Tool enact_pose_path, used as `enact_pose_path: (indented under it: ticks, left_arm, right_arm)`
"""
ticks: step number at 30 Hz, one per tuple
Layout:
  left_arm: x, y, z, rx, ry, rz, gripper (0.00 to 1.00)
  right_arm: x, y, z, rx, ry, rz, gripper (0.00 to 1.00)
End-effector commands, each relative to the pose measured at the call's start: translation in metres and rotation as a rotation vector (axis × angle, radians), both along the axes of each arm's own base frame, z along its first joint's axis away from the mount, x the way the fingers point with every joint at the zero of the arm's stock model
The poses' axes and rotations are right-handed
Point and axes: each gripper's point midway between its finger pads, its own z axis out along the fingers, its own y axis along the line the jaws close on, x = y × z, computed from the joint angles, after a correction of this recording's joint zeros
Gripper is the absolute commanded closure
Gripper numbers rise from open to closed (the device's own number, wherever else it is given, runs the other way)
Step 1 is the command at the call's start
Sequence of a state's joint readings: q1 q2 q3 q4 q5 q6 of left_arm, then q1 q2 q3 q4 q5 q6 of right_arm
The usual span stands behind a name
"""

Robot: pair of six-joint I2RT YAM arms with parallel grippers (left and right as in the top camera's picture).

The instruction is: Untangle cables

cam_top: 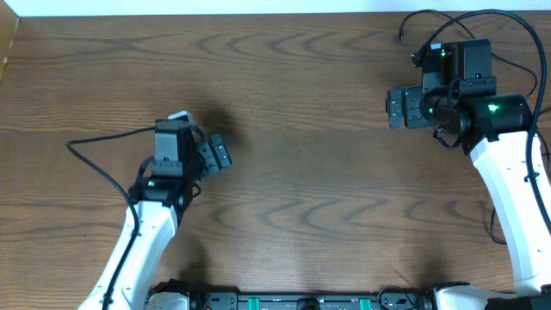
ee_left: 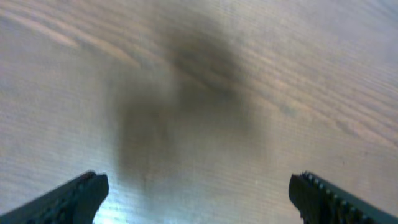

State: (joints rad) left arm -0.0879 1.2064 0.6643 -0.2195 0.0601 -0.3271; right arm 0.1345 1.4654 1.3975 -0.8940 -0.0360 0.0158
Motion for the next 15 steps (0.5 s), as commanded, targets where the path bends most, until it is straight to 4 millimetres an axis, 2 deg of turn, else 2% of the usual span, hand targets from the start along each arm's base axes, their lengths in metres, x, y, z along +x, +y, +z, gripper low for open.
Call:
enact_pose_path:
  ticks: [1,6,15]
  left_arm:
    - [0.005,0.007,0.011,0.094,-0.132,-0.042,0.02]
    - [0.01,0.007,0.03,0.176,-0.368,-0.106,0.02]
    - [-0.005,0.008,0.057,0.213,-0.631,-0.107,0.02]
  right_arm:
    - [0.0,0.002,0.003,0.012,-0.007,-0.005,0.01]
    - [0.0,0.002,0.003,0.012,-0.007,-0.005,0.01]
    - [0.0,0.002,0.003,0.012,-0.007,-0.005,0.01]
